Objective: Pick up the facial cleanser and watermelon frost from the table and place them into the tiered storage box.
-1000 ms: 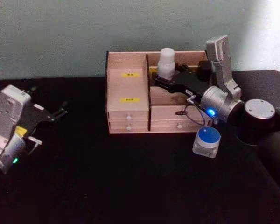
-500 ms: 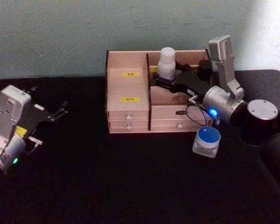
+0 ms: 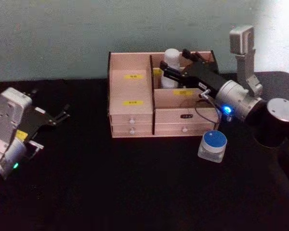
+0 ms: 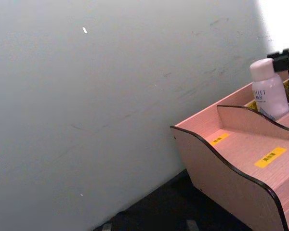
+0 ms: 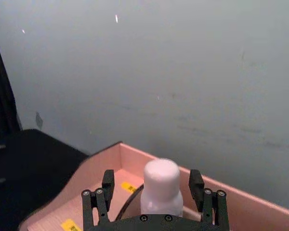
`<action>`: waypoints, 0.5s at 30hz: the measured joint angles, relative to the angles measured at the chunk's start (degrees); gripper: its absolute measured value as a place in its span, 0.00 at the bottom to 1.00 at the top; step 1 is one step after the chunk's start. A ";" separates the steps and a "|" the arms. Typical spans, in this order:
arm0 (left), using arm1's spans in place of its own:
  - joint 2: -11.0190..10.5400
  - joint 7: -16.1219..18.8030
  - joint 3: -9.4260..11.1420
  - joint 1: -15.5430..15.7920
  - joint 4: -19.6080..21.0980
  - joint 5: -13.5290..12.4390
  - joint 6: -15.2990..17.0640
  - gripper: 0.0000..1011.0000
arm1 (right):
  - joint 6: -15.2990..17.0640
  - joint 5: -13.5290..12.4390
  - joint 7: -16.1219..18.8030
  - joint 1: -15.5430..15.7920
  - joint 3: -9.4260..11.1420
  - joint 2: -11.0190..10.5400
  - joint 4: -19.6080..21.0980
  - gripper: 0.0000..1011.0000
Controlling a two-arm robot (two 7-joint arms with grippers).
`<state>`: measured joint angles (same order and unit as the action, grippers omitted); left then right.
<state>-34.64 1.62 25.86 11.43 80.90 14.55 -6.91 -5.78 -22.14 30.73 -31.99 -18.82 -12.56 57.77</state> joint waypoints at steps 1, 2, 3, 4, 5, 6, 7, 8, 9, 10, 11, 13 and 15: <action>0.00 0.00 0.00 0.00 0.00 0.00 0.00 0.99 | 0.03 -0.28 -0.29 0.65 0.17 -0.44 1.56 0.99; 0.00 0.00 0.00 0.00 0.00 0.00 0.00 0.99 | 0.08 -0.43 -0.45 1.04 0.28 -0.72 2.45 0.99; 0.00 0.00 0.00 0.00 0.00 0.00 0.00 0.99 | 0.14 -0.58 -0.61 1.44 0.37 -0.97 3.33 0.99; 0.00 0.00 0.00 0.00 0.00 0.00 0.00 0.99 | 0.30 -0.87 -0.92 2.37 0.56 -1.59 5.26 0.99; 0.00 0.00 0.00 0.00 0.00 0.00 0.00 0.99 | 0.41 -1.02 -1.05 2.92 0.68 -1.98 6.33 0.99; 0.00 0.00 0.00 0.00 0.00 0.00 0.00 0.99 | 0.49 -1.13 -1.18 3.46 0.79 -2.37 7.34 0.99; 0.00 0.00 0.00 0.00 0.00 0.00 0.00 0.99 | 0.67 -1.39 -1.36 4.39 0.97 -3.06 9.09 0.99; 0.00 0.00 0.00 0.00 0.00 0.00 0.00 0.99 | 0.81 -1.56 -1.42 4.94 1.08 -3.48 10.04 0.99; 0.00 0.00 0.00 0.00 0.00 0.00 0.00 0.99 | 0.96 -1.72 -1.49 5.47 1.18 -3.92 10.94 0.99; 0.00 0.00 0.00 0.00 0.00 0.00 0.00 0.99 | 1.24 -2.08 -1.56 6.65 1.42 -4.87 12.70 0.99; 0.00 0.00 0.00 0.00 0.00 0.00 0.00 0.99 | 1.42 -2.27 -1.58 7.16 1.54 -5.34 13.66 0.99; 0.00 0.00 0.00 0.00 0.00 0.00 0.00 0.99 | 1.86 -2.81 -1.60 9.03 1.95 -6.96 16.31 0.99; 0.00 0.00 0.00 0.00 0.00 0.00 0.00 0.99 | 2.12 -3.12 -1.61 10.14 2.23 -7.97 17.66 0.99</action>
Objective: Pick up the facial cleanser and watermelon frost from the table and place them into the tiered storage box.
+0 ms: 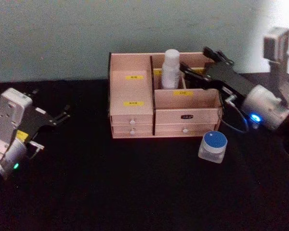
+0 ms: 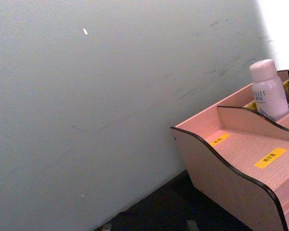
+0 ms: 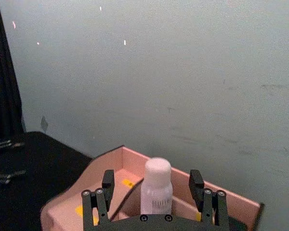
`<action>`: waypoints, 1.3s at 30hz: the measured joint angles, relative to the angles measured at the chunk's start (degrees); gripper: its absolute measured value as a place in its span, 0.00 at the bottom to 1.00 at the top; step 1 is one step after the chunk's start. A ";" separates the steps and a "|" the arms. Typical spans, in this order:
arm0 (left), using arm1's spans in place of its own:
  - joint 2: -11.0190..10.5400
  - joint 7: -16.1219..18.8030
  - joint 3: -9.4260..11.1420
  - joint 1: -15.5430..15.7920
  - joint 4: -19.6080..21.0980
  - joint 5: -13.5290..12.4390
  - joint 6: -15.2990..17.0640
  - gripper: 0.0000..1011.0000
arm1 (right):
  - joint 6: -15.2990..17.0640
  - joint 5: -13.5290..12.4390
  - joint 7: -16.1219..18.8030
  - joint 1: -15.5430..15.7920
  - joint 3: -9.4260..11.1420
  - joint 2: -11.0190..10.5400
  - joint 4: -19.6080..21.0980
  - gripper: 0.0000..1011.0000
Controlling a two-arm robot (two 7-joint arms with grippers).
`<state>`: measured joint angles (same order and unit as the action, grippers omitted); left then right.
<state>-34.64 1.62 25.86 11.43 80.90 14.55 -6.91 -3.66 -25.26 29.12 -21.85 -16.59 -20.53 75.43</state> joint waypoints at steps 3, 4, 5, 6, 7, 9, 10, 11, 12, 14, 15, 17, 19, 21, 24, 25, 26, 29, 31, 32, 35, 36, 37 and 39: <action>0.00 0.00 0.00 0.00 0.00 0.00 0.00 0.99 | 0.67 -0.67 0.00 2.45 0.57 -2.17 3.05 0.99; 0.00 0.00 0.00 0.00 0.00 0.00 0.00 0.99 | 0.86 -0.84 -0.01 3.02 0.70 -2.70 3.77 0.99; 0.00 0.00 0.00 0.00 0.00 0.00 0.00 0.99 | 1.25 -1.14 -0.05 4.11 0.98 -3.67 4.95 0.99; 0.00 0.00 0.00 0.00 0.00 0.00 0.00 0.99 | 1.58 -1.39 -0.07 4.93 1.17 -4.36 5.88 0.99; 0.00 0.00 0.00 0.00 0.00 0.00 0.00 0.99 | 1.82 -1.57 -0.07 5.44 1.30 -4.80 6.42 0.99; 0.00 0.00 0.00 0.00 0.00 0.00 0.00 0.99 | 2.84 -2.31 -0.08 7.43 1.74 -6.44 8.40 0.99; 0.00 0.00 0.00 0.00 0.00 0.00 0.00 0.99 | 3.55 -2.77 -0.13 8.75 2.05 -7.54 9.68 0.99; 0.00 0.00 0.00 0.00 0.00 0.00 0.00 0.99 | 3.55 -2.77 -0.13 8.75 2.05 -7.54 9.68 0.99; 0.00 0.00 0.00 0.00 0.00 0.00 0.00 0.99 | 4.29 -3.22 -0.19 10.14 2.34 -8.68 11.04 0.99; 0.00 0.00 0.00 0.00 0.00 0.00 0.00 0.99 | 5.16 -3.67 -0.29 11.49 2.63 -9.80 12.34 0.99; 0.00 0.00 0.00 0.00 0.00 0.00 0.00 0.99 | 6.11 -4.14 -0.41 12.92 2.93 -10.99 13.66 0.99; 0.00 0.00 0.00 0.00 0.00 0.00 0.00 0.99 | 7.58 -4.85 -0.58 14.94 3.29 -12.71 15.43 0.99; 0.00 0.00 0.00 0.00 0.00 0.00 0.00 0.99 | 8.49 -5.18 -0.80 16.14 3.45 -13.71 16.43 0.99; 0.00 0.00 0.00 0.00 0.00 0.00 0.00 0.99 | 10.01 -5.67 -1.25 17.69 3.58 -15.01 17.67 0.99; 0.00 0.00 0.00 0.00 0.00 0.00 0.00 0.99 | 11.85 -6.08 -2.04 19.35 3.55 -16.38 18.84 0.99; 0.00 0.00 0.00 0.00 0.00 0.00 0.00 0.99 | 12.35 -6.13 -2.27 19.67 3.47 -16.65 19.04 0.99; 0.00 0.00 0.00 0.00 0.00 0.00 0.00 0.99 | 12.81 -6.17 -2.46 19.93 3.36 -16.89 19.17 0.99; 0.00 0.00 0.00 0.00 0.00 0.00 0.00 0.99 | 14.38 -6.19 -3.08 20.69 2.73 -17.70 19.63 0.99; 0.00 0.00 0.00 0.00 0.00 0.00 0.00 0.99 | 15.05 -6.19 -3.29 20.94 2.37 -18.04 19.82 0.99; 0.00 0.00 0.00 0.00 0.00 0.00 0.00 0.99 | 15.66 -6.15 -3.45 21.13 1.98 -18.38 19.94 0.99; 0.00 0.00 0.00 0.00 0.00 0.00 0.00 0.99 | 16.78 -5.88 -3.87 21.21 1.24 -18.91 19.98 0.99; 0.00 0.00 0.00 0.00 0.00 0.00 0.00 0.99 | 17.20 -5.56 -4.14 21.12 0.86 -19.02 19.96 0.99; 0.00 0.00 0.00 0.00 0.00 0.00 0.00 0.99 | 17.40 -5.41 -4.29 21.07 0.70 -19.04 19.92 0.99; 0.00 0.00 0.00 0.00 0.00 0.00 0.00 0.99 | 17.87 -4.96 -4.70 20.88 0.25 -19.07 19.76 0.99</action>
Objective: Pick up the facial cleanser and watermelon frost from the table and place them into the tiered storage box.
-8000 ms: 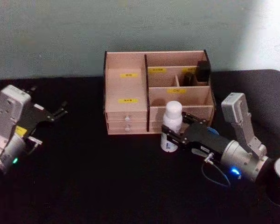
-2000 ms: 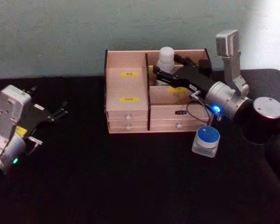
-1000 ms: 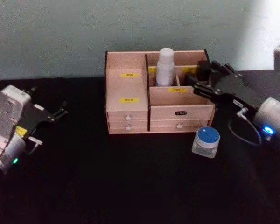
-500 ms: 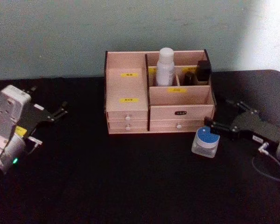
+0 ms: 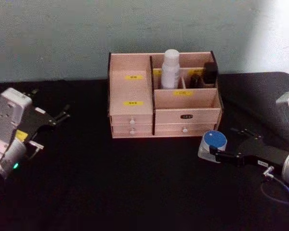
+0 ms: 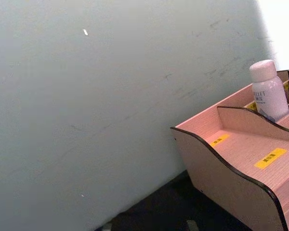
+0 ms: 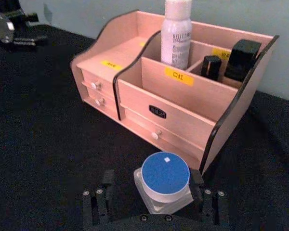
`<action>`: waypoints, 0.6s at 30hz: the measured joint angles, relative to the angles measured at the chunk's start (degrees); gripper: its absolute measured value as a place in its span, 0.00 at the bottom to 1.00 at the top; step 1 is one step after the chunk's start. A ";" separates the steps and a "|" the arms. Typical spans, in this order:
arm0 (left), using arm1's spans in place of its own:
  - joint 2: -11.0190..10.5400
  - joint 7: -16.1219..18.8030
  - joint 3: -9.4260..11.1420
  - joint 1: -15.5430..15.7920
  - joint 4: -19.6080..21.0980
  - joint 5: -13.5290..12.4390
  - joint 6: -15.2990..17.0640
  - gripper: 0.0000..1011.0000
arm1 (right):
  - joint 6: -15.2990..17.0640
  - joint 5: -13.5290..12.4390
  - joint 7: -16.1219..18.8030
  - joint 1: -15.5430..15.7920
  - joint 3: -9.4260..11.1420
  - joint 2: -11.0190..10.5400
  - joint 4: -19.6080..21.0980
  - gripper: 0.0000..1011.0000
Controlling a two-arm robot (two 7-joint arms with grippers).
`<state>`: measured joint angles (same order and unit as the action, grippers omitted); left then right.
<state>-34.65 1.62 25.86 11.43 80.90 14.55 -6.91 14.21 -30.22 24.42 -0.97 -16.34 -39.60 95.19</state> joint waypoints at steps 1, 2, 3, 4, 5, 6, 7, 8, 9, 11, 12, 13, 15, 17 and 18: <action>0.00 0.00 0.00 0.00 0.00 0.00 0.00 0.99 | 0.17 0.16 -0.16 -0.11 -0.14 0.01 -0.09 0.99; 0.00 0.00 0.00 0.00 0.00 0.00 0.00 0.99 | 0.33 0.31 -0.32 -0.20 -0.25 0.04 -0.17 0.99; 0.00 0.00 0.00 0.00 0.00 0.00 0.00 0.99 | 0.43 0.39 -0.42 -0.29 -0.33 0.07 -0.23 0.99; 0.00 0.00 0.00 0.00 0.00 0.00 0.00 0.99 | 0.65 0.64 -0.63 -0.51 -0.54 0.17 -0.43 0.99; 0.00 0.00 0.00 0.00 0.00 0.00 0.00 0.99 | 0.71 0.75 -0.70 -0.60 -0.61 0.22 -0.50 0.99; 0.00 0.00 0.00 0.00 0.00 0.00 0.00 0.99 | 0.77 0.92 -0.80 -0.71 -0.71 0.29 -0.60 0.99; 0.00 0.00 0.00 0.00 0.00 0.00 0.00 0.99 | 0.79 1.26 -0.91 -0.88 -0.84 0.39 -0.75 0.99; 0.00 0.00 0.00 0.00 0.00 0.00 0.00 0.99 | 0.79 1.43 -0.97 -0.97 -0.89 0.45 -0.82 0.99; 0.00 0.00 0.00 0.00 0.00 0.00 0.00 0.99 | 0.79 1.58 -1.04 -1.07 -0.94 0.51 -0.92 0.99; 0.01 0.00 0.00 0.00 0.00 0.00 0.00 0.99 | 0.79 1.98 -1.13 -1.41 -1.12 0.74 -1.24 0.99; 0.00 0.00 0.00 0.00 0.00 0.00 0.00 0.99 | 0.78 2.10 -1.15 -1.50 -1.16 0.80 -1.33 0.99; 0.00 0.00 0.00 0.00 0.00 0.00 0.00 0.99 | 0.77 2.25 -1.17 -1.62 -1.23 0.87 -1.47 0.99; 0.00 0.00 0.00 0.00 0.00 0.00 0.00 0.99 | 0.73 2.66 -1.21 -1.97 -1.39 1.08 -1.82 0.99; 0.00 0.00 0.00 0.00 0.00 0.00 0.00 0.99 | 0.72 2.95 -1.25 -2.25 -1.51 1.27 -2.12 0.99; 0.00 0.00 0.00 0.00 0.00 0.00 0.00 0.99 | 0.72 3.24 -1.27 -2.54 -1.64 1.46 -2.43 0.99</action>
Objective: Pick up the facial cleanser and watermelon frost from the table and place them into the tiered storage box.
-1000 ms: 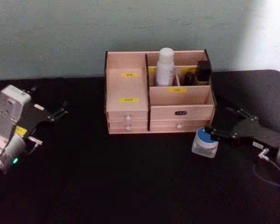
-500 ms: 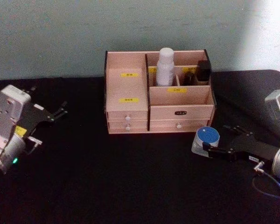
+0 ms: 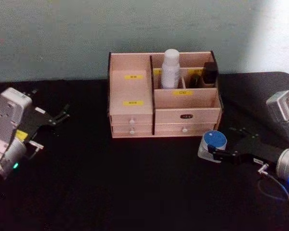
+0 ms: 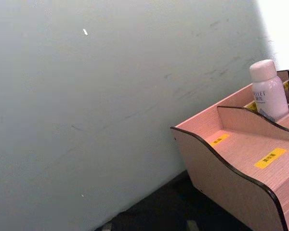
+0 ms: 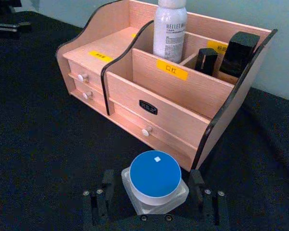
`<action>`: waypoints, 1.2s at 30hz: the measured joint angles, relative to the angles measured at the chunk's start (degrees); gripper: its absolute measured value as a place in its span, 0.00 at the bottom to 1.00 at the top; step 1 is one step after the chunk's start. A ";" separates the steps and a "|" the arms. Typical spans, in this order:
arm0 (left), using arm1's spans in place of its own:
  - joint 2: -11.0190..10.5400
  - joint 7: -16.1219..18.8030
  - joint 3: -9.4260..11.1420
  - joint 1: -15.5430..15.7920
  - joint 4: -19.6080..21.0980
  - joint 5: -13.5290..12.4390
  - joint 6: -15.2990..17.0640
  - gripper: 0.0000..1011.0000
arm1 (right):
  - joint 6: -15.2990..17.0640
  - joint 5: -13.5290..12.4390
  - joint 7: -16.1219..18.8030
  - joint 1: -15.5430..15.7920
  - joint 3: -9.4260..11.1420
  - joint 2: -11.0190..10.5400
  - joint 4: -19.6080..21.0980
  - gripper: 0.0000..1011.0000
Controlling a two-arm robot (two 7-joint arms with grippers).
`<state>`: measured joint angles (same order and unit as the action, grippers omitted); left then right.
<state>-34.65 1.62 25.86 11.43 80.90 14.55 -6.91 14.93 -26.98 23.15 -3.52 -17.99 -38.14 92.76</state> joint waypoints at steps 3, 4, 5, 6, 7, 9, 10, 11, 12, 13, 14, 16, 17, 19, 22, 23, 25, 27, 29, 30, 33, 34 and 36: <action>0.00 0.00 0.00 0.00 0.00 0.00 0.00 0.99 | 0.10 0.54 0.01 -0.66 -0.31 0.45 -0.78 0.99; 0.00 0.00 0.00 0.00 0.00 0.00 0.00 0.99 | 0.18 0.65 0.02 -0.82 -0.40 0.57 -0.99 0.99; 0.00 0.00 0.00 0.00 0.00 0.00 0.00 0.99 | 0.34 0.81 0.07 -1.16 -0.55 0.83 -1.37 0.99; 0.00 0.00 0.00 0.00 0.00 0.00 0.00 0.99 | 0.34 0.81 0.07 -1.16 -0.55 0.83 -1.37 0.99; 0.00 0.00 0.00 0.00 0.00 0.00 0.00 0.99 | 0.53 0.94 0.15 -1.41 -0.67 1.05 -1.74 0.99; 0.00 0.00 0.00 0.00 0.00 0.00 0.00 0.99 | 0.79 1.08 0.31 -1.81 -0.84 1.34 -2.26 0.99; 0.00 0.00 0.00 0.00 0.00 0.00 0.00 0.99 | 0.88 1.14 0.36 -1.91 -0.90 1.44 -2.43 0.99; 0.00 -0.01 0.00 0.00 0.00 0.00 0.00 0.99 | 0.97 1.18 0.39 -2.02 -0.94 1.54 -2.59 0.99; 0.00 0.00 0.00 0.00 0.00 0.00 0.00 0.99 | 1.10 1.23 0.44 -2.20 -1.01 1.71 -2.84 0.99; 0.00 0.00 0.00 0.00 0.00 0.00 0.00 0.99 | 1.14 1.25 0.48 -2.28 -1.04 1.79 -2.99 0.99; 0.00 0.00 0.00 0.00 0.00 0.00 0.00 0.99 | 1.20 1.26 0.51 -2.34 -1.06 1.86 -3.09 0.99; 0.00 0.00 0.00 0.00 0.00 0.00 0.00 0.99 | 1.33 1.34 0.57 -2.57 -1.11 2.10 -3.47 0.99; 0.00 0.00 0.00 0.00 0.00 0.00 0.00 0.99 | 1.35 1.35 0.58 -2.61 -1.12 2.18 -3.58 0.99; 0.00 0.00 0.00 0.00 0.00 0.00 0.00 0.99 | 1.38 1.40 0.64 -2.80 -1.14 2.36 -3.85 0.99; 0.00 0.00 0.00 0.00 0.00 0.00 0.00 0.99 | 1.41 1.46 0.72 -3.04 -1.17 2.62 -4.23 0.99; 0.00 0.00 0.00 0.00 0.00 0.00 0.00 0.99 | 1.42 1.51 0.77 -3.15 -1.18 2.72 -4.40 0.99; 0.00 0.00 0.00 0.00 0.00 0.00 0.00 0.99 | 1.41 1.57 0.80 -3.26 -1.21 2.78 -4.52 0.99; 0.00 0.00 0.00 0.00 0.00 0.00 0.00 0.99 | 1.42 1.66 0.88 -3.38 -1.26 2.84 -4.70 0.99; 0.00 0.00 0.00 0.00 0.00 0.00 0.00 0.99 | 1.42 1.74 0.93 -3.48 -1.30 2.89 -4.84 0.99; 0.00 0.00 0.00 0.00 0.00 0.00 0.00 0.99 | 1.42 1.78 0.96 -3.52 -1.32 2.91 -4.90 0.99; 0.00 0.00 0.00 0.00 0.00 0.00 0.00 0.99 | 1.40 1.88 1.10 -3.65 -1.39 2.97 -5.09 0.99; 0.00 0.00 0.00 0.00 0.00 0.00 0.00 0.99 | 1.40 1.92 1.15 -3.67 -1.40 2.99 -5.17 0.99; 0.00 0.00 0.00 0.00 0.00 0.00 0.00 0.99 | 1.39 1.95 1.21 -3.69 -1.41 3.00 -5.22 0.99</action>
<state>-34.65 1.62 25.86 11.43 80.90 14.55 -6.91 16.32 -25.03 24.36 -7.21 -19.40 -35.14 87.53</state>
